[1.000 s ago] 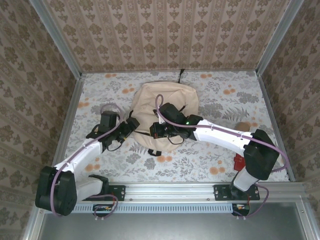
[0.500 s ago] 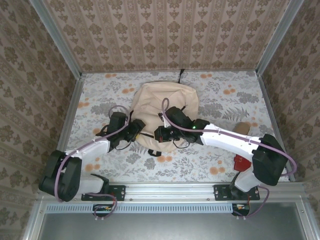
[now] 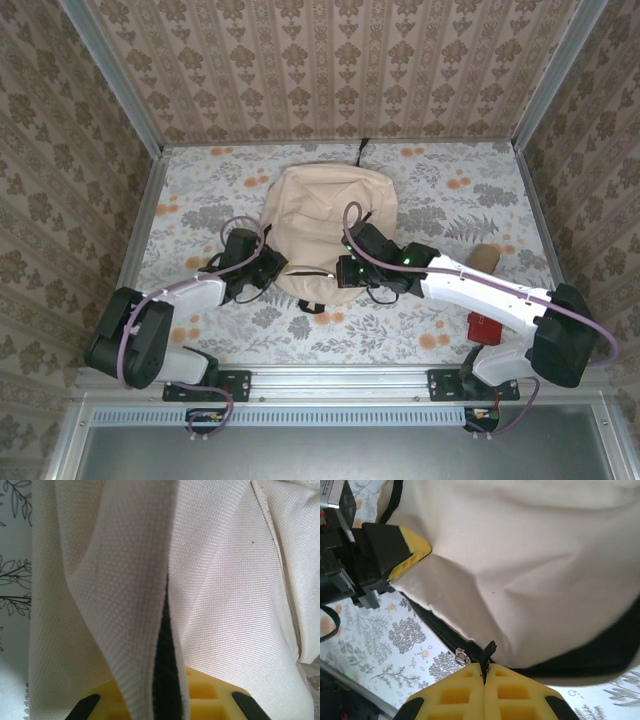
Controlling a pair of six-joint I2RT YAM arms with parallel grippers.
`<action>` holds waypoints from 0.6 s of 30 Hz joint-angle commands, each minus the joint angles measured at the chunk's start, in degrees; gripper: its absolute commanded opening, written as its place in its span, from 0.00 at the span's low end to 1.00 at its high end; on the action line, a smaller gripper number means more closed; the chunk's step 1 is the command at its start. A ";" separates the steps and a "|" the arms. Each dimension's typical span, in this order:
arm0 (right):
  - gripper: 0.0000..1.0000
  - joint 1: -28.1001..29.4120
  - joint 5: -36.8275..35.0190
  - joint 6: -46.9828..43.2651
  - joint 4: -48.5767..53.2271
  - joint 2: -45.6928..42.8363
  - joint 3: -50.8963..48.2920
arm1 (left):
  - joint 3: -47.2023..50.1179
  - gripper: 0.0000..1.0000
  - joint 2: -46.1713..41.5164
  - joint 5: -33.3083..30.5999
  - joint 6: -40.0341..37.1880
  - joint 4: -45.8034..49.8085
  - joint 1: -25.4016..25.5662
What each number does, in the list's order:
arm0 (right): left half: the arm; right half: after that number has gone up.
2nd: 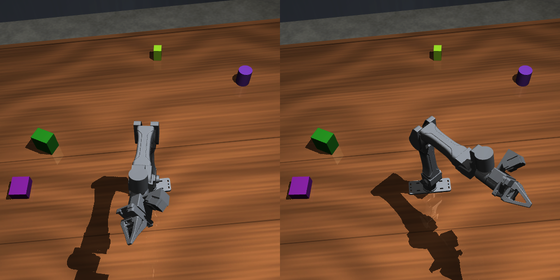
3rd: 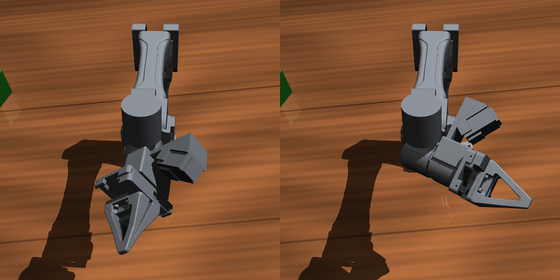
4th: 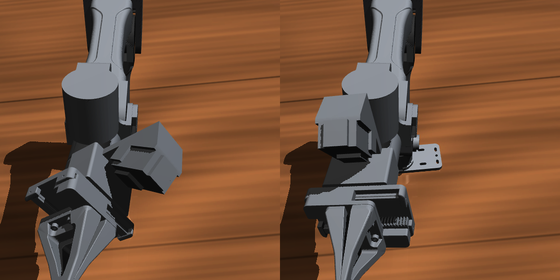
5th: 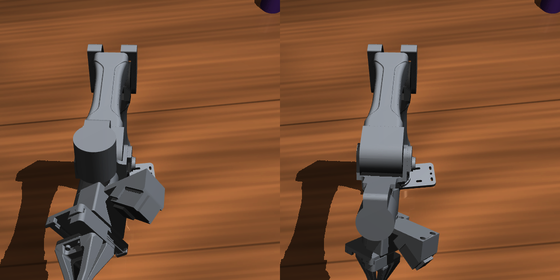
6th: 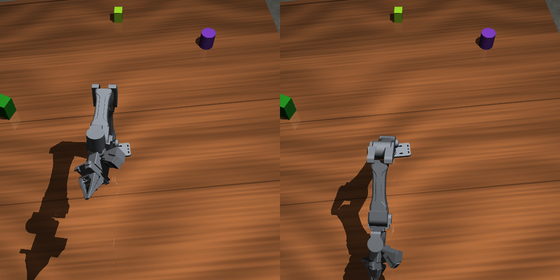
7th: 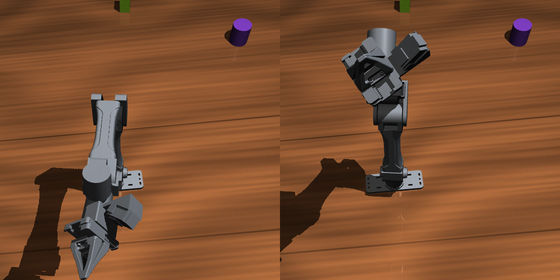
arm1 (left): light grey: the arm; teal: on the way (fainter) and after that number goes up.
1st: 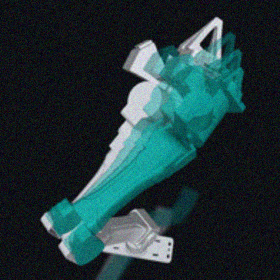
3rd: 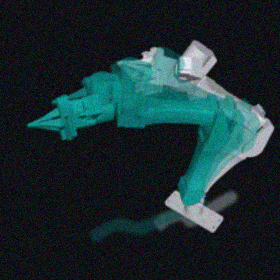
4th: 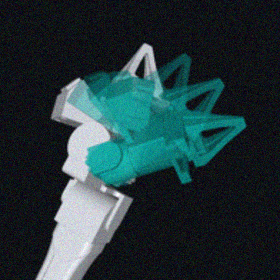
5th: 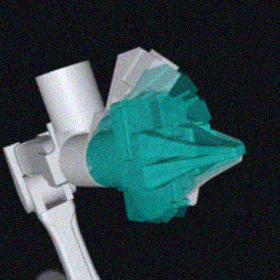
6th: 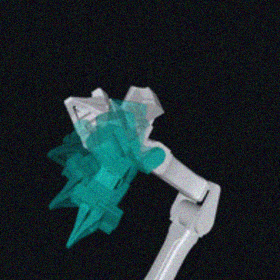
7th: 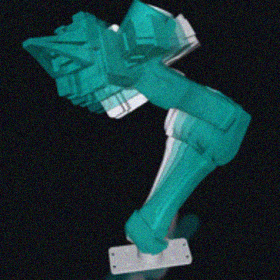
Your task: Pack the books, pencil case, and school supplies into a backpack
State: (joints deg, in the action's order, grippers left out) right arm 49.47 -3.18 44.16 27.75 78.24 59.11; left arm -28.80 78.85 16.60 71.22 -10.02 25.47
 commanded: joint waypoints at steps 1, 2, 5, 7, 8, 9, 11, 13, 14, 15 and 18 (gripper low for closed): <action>0.00 -0.07 -9.03 1.82 8.60 -2.63 0.08 | 1.88 0.06 1.75 -3.81 -0.36 0.61 -0.95; 0.00 -0.07 -10.28 2.05 9.37 -2.73 0.17 | 2.00 0.06 1.92 -3.70 -0.35 0.26 -1.12; 0.00 -0.04 -14.20 2.93 11.93 -2.91 0.47 | 2.26 0.05 2.01 -3.59 -0.49 0.12 -1.56; 0.00 -0.11 -16.95 3.27 13.54 -2.92 0.82 | 2.51 0.05 1.75 -3.60 -0.60 0.18 -2.03; 0.00 -0.11 -18.19 3.38 14.27 -2.96 0.99 | 2.69 0.05 1.61 -3.51 -0.70 0.26 -2.23; 0.00 -0.17 -18.95 3.34 14.74 -3.00 1.17 | 2.79 0.05 1.58 -3.42 -0.86 0.26 -2.44; 0.00 -0.55 -20.11 3.38 15.14 -3.09 1.31 | 2.79 0.05 1.37 -3.25 -1.15 0.53 -2.75; 0.00 -1.15 -20.83 3.36 15.37 -3.01 1.31 | 2.87 0.04 1.31 -2.98 -1.43 0.58 -3.07; 0.00 -1.44 -21.07 3.30 15.47 -2.85 1.29 | 2.91 0.04 1.22 -2.89 -1.57 0.66 -3.21; 0.00 -1.78 -21.42 3.25 15.54 -2.76 1.27 | 2.96 0.03 1.07 -2.82 -1.70 0.75 -3.45; 0.00 -3.01 -22.63 2.53 15.56 -2.07 1.36 | 2.80 0.02 0.54 -2.29 -2.50 1.17 -4.46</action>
State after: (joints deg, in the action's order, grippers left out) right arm 48.53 -17.43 46.92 36.05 77.14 59.18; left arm -27.35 79.88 18.59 71.07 -12.27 23.68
